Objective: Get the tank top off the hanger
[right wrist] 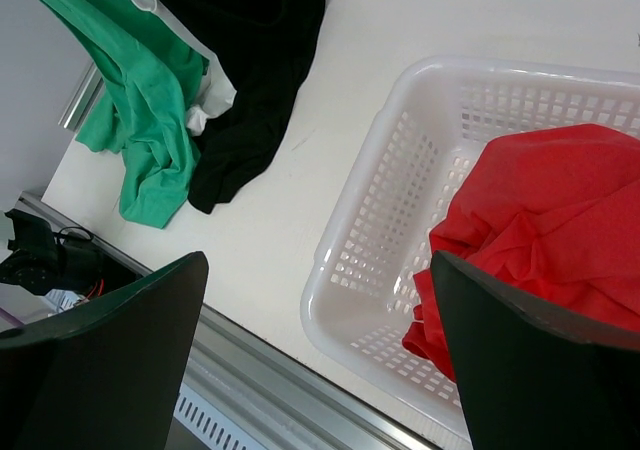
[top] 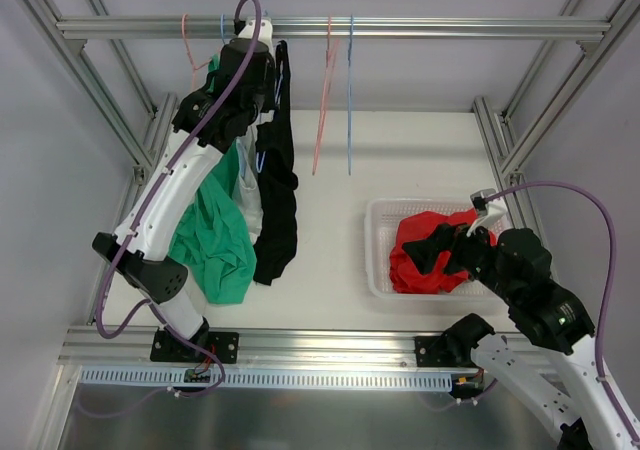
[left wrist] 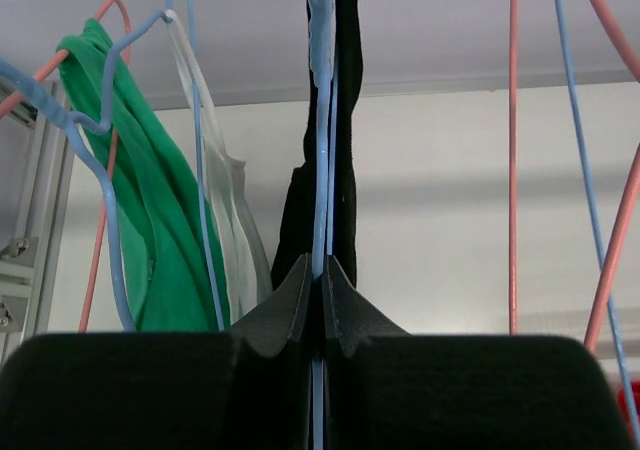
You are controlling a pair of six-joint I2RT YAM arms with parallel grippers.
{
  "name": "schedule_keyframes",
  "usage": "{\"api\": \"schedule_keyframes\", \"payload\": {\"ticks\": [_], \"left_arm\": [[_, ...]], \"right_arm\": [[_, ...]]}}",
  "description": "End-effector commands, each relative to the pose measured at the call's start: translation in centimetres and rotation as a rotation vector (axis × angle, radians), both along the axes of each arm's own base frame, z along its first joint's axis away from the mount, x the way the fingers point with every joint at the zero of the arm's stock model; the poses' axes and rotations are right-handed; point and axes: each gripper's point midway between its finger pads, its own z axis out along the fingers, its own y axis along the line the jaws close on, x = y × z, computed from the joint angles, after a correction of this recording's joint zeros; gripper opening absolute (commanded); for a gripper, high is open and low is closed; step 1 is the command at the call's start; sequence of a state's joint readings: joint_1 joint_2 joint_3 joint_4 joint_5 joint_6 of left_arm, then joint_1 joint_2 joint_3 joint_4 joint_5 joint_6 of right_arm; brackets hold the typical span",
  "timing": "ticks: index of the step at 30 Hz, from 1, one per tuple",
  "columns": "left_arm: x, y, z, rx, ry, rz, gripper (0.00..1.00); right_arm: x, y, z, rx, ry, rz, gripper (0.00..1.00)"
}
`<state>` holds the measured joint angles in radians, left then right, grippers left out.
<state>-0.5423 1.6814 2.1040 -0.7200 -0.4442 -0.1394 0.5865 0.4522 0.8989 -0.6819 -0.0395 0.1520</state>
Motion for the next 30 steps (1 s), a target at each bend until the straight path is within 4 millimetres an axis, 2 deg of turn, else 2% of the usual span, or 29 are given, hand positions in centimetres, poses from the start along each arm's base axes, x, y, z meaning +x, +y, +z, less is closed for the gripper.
{"api": "schedule_keyframes", "payload": {"ticks": [1,3,5,6,7,9,10,12,13,15,18,19,21,22,23,24,25,26,27,28,29,30], "left_arm": [[-1.0,0.1,4.5,-0.108,-0.099,-0.006,0.00],[-1.6,-0.1,5.7,-0.151,-0.130,-0.026,0.00],[-1.7,-0.4,5.9,-0.174,-0.140,-0.039,0.00],[-2.1,-0.4,6.9,-0.206,-0.168,-0.045,0.00],[-2.0,-0.6,6.1,-0.207,-0.155,-0.053,0.00],[-3.0,-0.6,7.3,-0.249,-0.190,-0.070,0.00],[-3.1,-1.0,6.2,-0.247,-0.173,-0.087,0.00],[-4.0,-0.6,7.7,-0.282,-0.229,-0.096,0.00],[-4.1,-0.6,7.1,-0.277,-0.223,-0.098,0.00],[-4.8,-0.2,7.8,-0.293,-0.251,-0.101,0.00],[-5.7,-0.2,7.9,-0.307,-0.254,-0.121,0.00],[-5.8,-0.2,7.1,-0.304,-0.239,-0.126,0.00],[-7.1,-0.1,7.2,-0.319,-0.242,-0.144,0.00],[-7.4,-0.4,5.7,-0.308,-0.212,-0.150,0.00],[-8.7,0.2,6.3,-0.326,-0.233,-0.158,0.00],[-9.5,0.2,6.0,-0.333,-0.228,-0.170,0.00],[-10.3,-0.5,4.3,-0.321,-0.195,-0.198,0.00],[-12.0,0.2,5.1,-0.342,-0.224,-0.211,0.00],[-12.8,0.0,3.4,-0.332,-0.195,-0.226,0.00],[-14.0,-0.6,2.9,-0.336,-0.187,-0.265,0.00],[-15.8,0.2,3.5,-0.361,-0.216,-0.285,0.00],[-16.9,0.2,3.1,-0.370,-0.212,-0.304,0.00]], "right_arm": [[0.4,0.3,1.3,0.033,-0.060,0.005,0.99],[0.4,0.3,1.3,0.036,-0.064,0.006,1.00],[0.4,0.5,1.5,0.042,-0.071,0.017,1.00],[0.4,0.6,1.4,0.043,-0.072,0.019,0.99],[0.4,0.7,1.5,0.047,-0.075,0.024,1.00],[0.4,0.7,1.5,0.051,-0.079,0.026,0.99],[0.4,0.7,1.4,0.048,-0.078,0.025,0.99],[0.4,0.6,1.4,0.046,-0.080,0.024,0.99],[0.4,0.7,1.4,0.048,-0.080,0.025,0.99],[0.4,0.8,1.4,0.046,-0.079,0.029,1.00],[0.4,1.0,1.3,0.053,-0.074,0.036,1.00],[0.4,1.1,1.4,0.057,-0.075,0.045,0.99],[0.5,1.4,1.6,0.068,-0.085,0.053,1.00],[0.2,1.8,1.7,0.076,-0.083,0.078,0.99],[0.0,2.1,1.9,0.085,-0.090,0.102,0.99],[0.0,2.7,2.3,0.103,-0.112,0.132,1.00],[-0.8,3.6,2.7,0.121,-0.120,0.203,1.00],[-1.2,4.1,2.9,0.134,-0.130,0.245,1.00],[-1.9,5.1,3.4,0.161,-0.146,0.318,1.00],[-2.2,5.5,3.6,0.169,-0.151,0.354,0.99],[-2.6,6.0,3.8,0.179,-0.157,0.392,1.00],[-2.7,6.4,4.1,0.191,-0.171,0.420,0.99]]}}
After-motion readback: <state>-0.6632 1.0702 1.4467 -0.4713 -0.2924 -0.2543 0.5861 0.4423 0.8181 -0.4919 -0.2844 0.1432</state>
